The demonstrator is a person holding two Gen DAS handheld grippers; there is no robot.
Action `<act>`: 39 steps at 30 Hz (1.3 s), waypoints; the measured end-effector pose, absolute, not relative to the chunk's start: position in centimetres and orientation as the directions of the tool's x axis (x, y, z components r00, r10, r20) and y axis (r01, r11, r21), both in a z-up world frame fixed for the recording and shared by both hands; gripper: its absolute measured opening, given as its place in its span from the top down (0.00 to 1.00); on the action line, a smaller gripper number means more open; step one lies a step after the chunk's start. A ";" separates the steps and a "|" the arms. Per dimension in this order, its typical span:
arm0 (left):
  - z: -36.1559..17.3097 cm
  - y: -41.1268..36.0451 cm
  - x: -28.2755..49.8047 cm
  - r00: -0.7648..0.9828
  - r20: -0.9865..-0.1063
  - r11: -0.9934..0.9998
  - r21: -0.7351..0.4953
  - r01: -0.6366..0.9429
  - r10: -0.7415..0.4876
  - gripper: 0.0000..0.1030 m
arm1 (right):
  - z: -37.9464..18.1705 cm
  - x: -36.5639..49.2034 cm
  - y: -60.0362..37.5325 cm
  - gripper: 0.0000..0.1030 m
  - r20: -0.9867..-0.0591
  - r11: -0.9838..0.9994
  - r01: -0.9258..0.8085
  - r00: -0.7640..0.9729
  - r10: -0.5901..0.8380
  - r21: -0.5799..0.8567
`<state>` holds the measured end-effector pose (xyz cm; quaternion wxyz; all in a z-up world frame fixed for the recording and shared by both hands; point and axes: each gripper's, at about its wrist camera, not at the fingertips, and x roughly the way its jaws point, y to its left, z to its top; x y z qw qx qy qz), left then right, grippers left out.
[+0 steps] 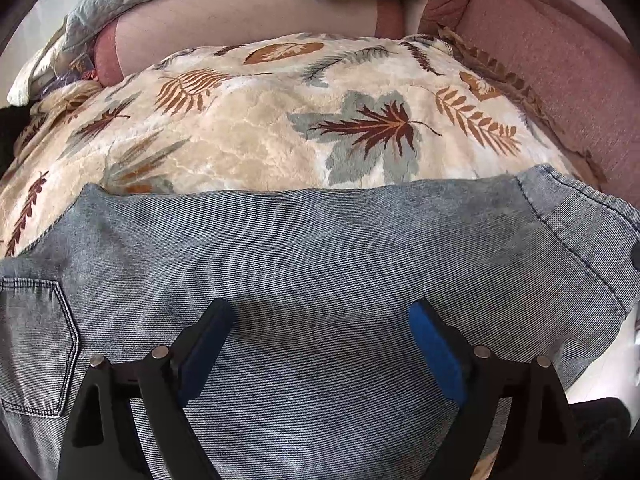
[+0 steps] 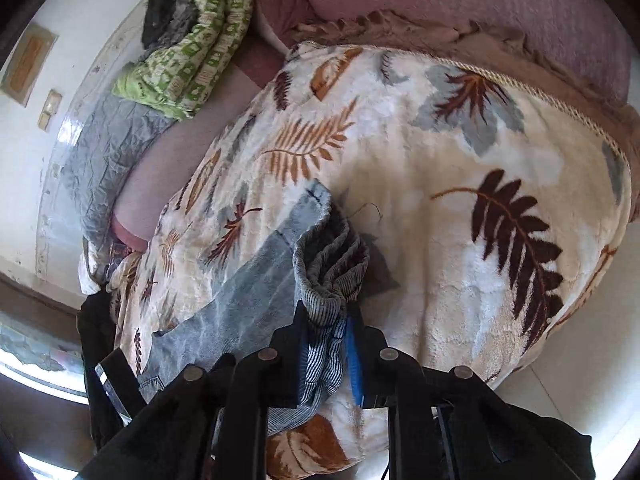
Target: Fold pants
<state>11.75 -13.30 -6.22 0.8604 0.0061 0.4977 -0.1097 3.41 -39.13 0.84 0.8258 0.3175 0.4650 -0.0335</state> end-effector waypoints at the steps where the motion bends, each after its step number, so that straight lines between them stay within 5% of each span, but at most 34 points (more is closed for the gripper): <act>1: -5.7 -12.4 11.7 0.490 -0.848 0.976 -0.133 0.172 -0.202 0.12 | 2.0 3.7 -37.9 0.83 -0.782 0.820 0.315 0.577 0.235 0.478; 10: 0.0 1.6 9.2 0.670 -0.725 0.964 -0.262 -0.054 -0.160 0.12 | 7.6 4.2 -20.0 0.83 -0.730 0.945 -0.118 0.608 0.313 0.306; 18: 1.0 11.9 6.5 0.704 -0.710 0.946 -0.249 -0.208 -0.032 0.12 | -1.2 1.7 -6.9 0.83 -0.827 0.903 -0.364 0.417 0.377 0.228; 23: 1.3 11.6 6.2 0.698 -0.713 0.952 -0.255 -0.169 -0.067 0.12 | -5.2 1.2 -7.2 0.73 -0.805 0.866 -0.362 0.360 0.471 0.345; 27: 2.1 8.9 6.5 0.700 -0.703 0.959 -0.267 -0.098 -0.124 0.12 | -4.5 1.7 -10.8 0.45 -0.708 0.753 -0.288 0.260 0.657 0.592; 34: 1.8 3.0 6.6 0.644 -0.718 0.950 -0.311 0.041 -0.263 0.12 | -4.3 1.9 -21.0 0.39 -0.545 0.602 -0.038 0.382 0.746 0.798; 37: -2.7 1.6 7.6 0.477 -0.813 0.929 -0.369 0.018 -0.332 0.12 | -8.6 3.0 -23.5 0.38 -0.560 0.548 0.141 0.349 0.751 0.824; 39: -5.6 2.1 7.7 0.385 -0.849 0.911 -0.409 -0.049 -0.361 0.18 | -10.2 3.2 -24.4 0.38 -0.477 0.443 0.179 0.356 0.803 0.879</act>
